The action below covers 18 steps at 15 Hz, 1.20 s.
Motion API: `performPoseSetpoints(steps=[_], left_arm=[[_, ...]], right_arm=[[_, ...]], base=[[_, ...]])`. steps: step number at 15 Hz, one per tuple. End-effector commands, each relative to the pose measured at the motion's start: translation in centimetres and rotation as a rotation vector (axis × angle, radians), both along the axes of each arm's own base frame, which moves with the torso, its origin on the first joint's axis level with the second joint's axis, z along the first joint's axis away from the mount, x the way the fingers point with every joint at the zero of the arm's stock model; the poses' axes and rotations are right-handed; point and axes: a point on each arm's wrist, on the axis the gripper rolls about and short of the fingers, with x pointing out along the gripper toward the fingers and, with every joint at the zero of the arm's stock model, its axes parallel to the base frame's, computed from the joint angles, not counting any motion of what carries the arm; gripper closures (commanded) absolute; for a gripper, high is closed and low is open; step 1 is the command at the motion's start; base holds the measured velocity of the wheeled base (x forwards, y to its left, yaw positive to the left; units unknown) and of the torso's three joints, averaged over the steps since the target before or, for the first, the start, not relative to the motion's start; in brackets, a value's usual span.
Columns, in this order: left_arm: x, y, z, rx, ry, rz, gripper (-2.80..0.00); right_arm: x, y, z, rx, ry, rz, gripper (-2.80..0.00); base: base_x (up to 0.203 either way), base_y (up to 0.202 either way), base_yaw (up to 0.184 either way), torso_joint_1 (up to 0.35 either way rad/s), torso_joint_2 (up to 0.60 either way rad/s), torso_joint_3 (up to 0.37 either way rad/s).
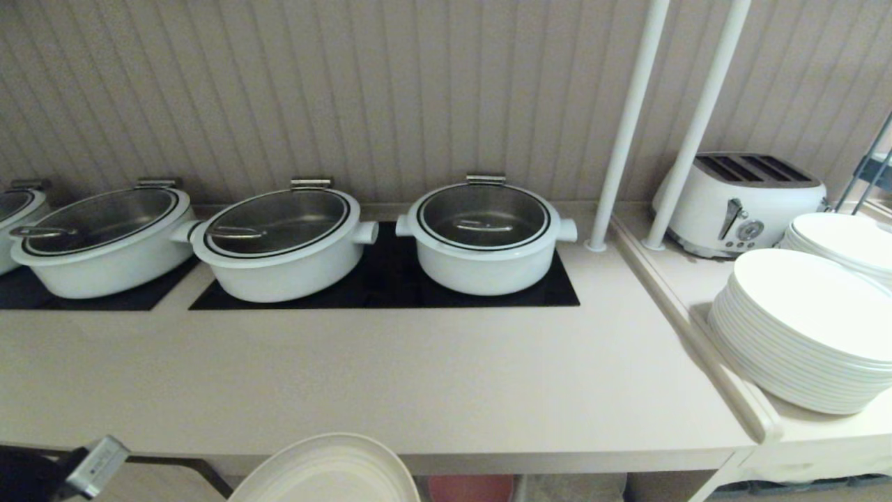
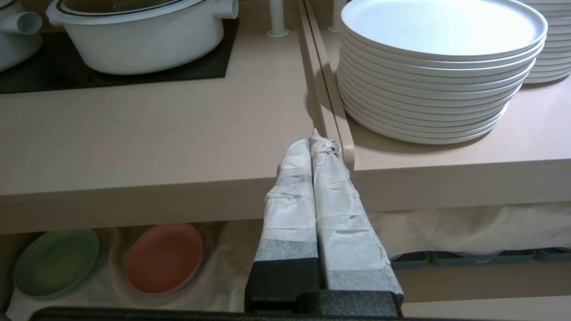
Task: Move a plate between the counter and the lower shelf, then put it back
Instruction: Put the plate in the cupboard
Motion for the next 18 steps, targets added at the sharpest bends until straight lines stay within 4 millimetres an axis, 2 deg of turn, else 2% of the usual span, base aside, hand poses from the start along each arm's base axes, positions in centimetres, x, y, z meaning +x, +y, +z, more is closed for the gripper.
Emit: performPoseSetpoints(steps=[1,18], left_arm=[[0.03,-0.02,-0.03,0.001,0.005,0.003,0.00],[-0.21,0.09,-0.02,0.000,-0.006,-0.002,0.00]], right_arm=[[0.01,0.00,0.00,0.000,0.001,-0.001,0.00],[0.01,0.00,0.00,0.000,0.001,0.001,0.00]], base=[[0.000,0.000,0.000,0.000,0.00,0.000],[0.000,0.000,0.000,0.000,0.00,0.000]])
